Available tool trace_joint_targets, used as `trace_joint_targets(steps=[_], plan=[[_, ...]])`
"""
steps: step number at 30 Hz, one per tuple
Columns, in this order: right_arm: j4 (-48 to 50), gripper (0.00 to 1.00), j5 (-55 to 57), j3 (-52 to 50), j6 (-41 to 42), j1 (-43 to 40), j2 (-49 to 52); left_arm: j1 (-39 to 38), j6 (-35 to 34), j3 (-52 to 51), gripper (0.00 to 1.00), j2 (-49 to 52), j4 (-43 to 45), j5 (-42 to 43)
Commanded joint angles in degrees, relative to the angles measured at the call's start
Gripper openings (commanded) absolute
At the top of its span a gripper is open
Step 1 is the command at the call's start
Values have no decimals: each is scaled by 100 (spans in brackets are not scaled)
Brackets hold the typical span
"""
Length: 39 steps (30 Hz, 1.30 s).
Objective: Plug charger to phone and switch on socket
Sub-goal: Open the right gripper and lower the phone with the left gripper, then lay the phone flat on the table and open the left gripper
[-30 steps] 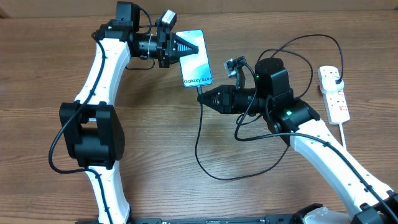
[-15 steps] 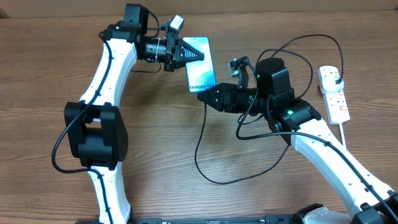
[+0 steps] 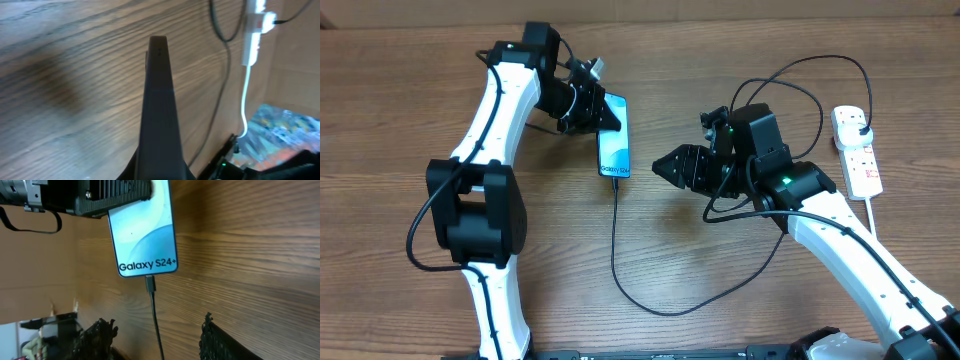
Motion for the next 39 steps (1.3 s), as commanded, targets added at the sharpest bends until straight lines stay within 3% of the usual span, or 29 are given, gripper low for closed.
trace_joint_targets(steps=[1,18,24,30,35,39], plan=[[-203,58,382,24,-90,-15,-111,66,81,68,5,404,37,-157],[-487,58,632,20,-92,-15,-109,66,-111,68,5,1513,175,-105],[-487,58,632,20,-92,-15,-109,66,-109,68,31,1513,170,-330],[-505,59,632,20,-92,-15,-109,66,-111,68,38,1513,125,-804],[-551,58,634,20,-133,-17,-109,66,-114,68,52,1513,96,-1834],[-560,58,634,20,-133,-17,-109,66,-111,68,54,1513,13,-2369]])
